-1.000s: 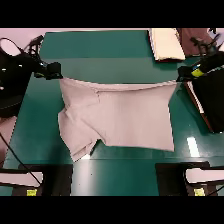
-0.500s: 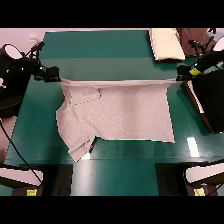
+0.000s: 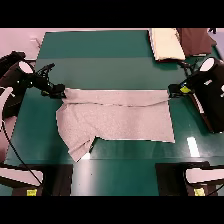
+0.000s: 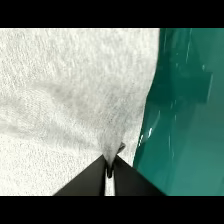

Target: Fold the shirts.

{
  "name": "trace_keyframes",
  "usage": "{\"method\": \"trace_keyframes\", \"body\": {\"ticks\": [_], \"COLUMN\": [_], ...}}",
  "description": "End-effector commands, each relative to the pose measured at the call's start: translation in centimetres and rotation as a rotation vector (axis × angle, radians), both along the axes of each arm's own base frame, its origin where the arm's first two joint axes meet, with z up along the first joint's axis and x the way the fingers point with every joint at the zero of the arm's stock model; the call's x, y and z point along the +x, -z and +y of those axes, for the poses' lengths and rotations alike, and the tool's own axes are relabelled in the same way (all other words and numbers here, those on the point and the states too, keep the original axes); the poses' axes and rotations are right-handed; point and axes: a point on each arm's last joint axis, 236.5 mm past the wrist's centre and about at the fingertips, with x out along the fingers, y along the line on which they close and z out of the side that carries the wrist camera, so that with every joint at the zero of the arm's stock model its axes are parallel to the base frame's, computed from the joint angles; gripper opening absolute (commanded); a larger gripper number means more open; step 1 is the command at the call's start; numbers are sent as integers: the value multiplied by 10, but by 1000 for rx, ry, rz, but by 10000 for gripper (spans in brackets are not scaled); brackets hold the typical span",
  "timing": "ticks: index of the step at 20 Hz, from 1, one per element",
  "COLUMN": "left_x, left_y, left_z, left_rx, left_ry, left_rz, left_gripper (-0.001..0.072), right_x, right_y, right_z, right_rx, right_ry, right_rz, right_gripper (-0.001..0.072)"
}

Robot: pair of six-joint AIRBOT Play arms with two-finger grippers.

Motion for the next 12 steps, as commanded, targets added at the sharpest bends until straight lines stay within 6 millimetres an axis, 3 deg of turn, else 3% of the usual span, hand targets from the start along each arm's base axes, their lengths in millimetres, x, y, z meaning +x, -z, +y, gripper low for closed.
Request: {"method": "trace_keyframes", "body": {"ticks": [1, 2, 4, 7, 9, 12], "left_x": [-7, -13, -27, -67, -112, -178], "left_y": [3, -1, -18, -33, -23, 6], "left_z": [-1, 3, 15, 42, 47, 27], "left_rx": [-13, -4, 34, 172, 204, 135], "left_ry": [-47, -41, -36, -38, -73, -77], "left_rz": [43, 57, 59, 24, 69, 165], "left_gripper": [524, 525, 525, 525, 525, 525], "right_x": [-3, -6, -16, -36, -50, -53], "right_y": [6, 2, -11, -36, -47, -60], "right_z": [7, 6, -1, -9, -11, -11], "right_rx": [2, 4, 7, -1, -7, -22], "right_ry": [8, 6, 15, 48, 61, 78], "right_rz": [7, 20, 26, -38, -78, -180], "right_gripper": [357, 390, 389, 387, 387, 387]}}
